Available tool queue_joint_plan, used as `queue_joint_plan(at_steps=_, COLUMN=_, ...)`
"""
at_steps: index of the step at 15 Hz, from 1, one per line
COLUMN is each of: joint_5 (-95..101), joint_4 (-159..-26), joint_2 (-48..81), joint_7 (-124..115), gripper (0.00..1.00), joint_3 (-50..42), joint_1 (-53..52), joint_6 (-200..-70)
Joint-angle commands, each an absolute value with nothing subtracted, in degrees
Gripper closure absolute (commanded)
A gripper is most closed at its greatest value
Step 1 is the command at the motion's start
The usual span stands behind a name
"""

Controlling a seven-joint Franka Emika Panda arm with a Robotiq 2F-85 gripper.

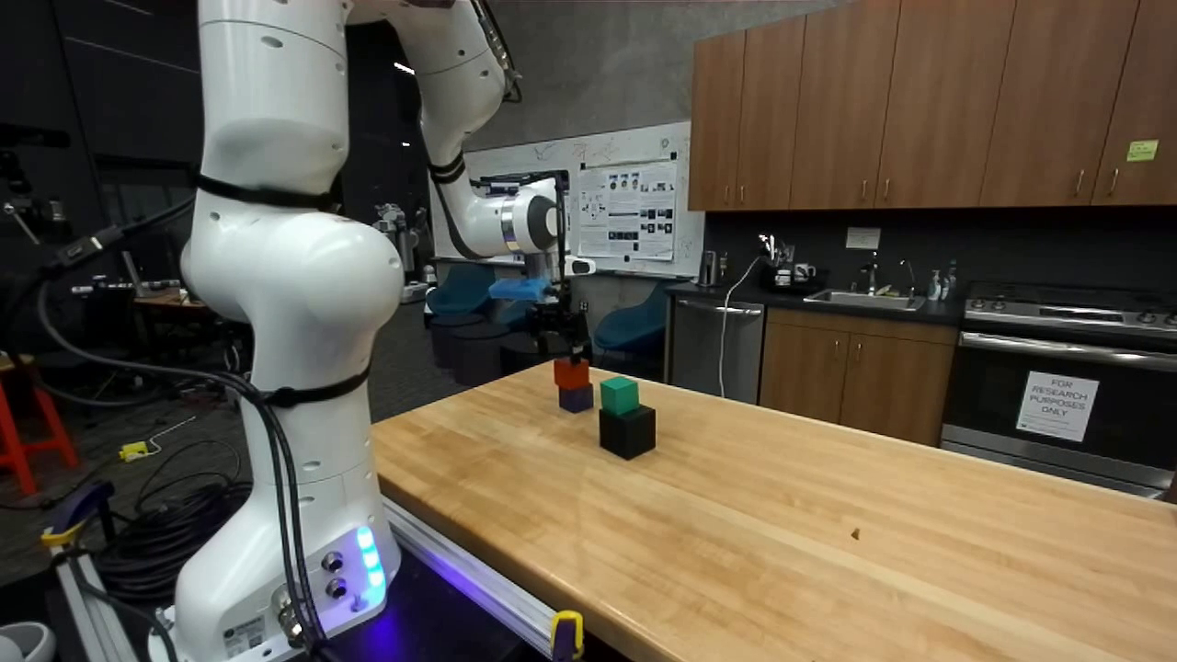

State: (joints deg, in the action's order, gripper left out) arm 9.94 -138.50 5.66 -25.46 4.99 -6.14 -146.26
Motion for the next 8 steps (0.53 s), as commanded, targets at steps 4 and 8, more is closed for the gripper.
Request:
queue_joint_plan(at_steps=4, joint_5=11.3, joint_4=-135.1, joint_2=9.1, joint_7=-27.5, gripper=0.0, joint_3=3.0, joint_1=-6.9, joint_6=-144.8)
queue_joint_plan(at_steps=8, joint_5=10.9, joint_4=-134.0, joint_2=10.9, joint_7=-27.3, gripper=0.27, joint_3=2.1, joint_1=-7.1, joint_6=-144.2)
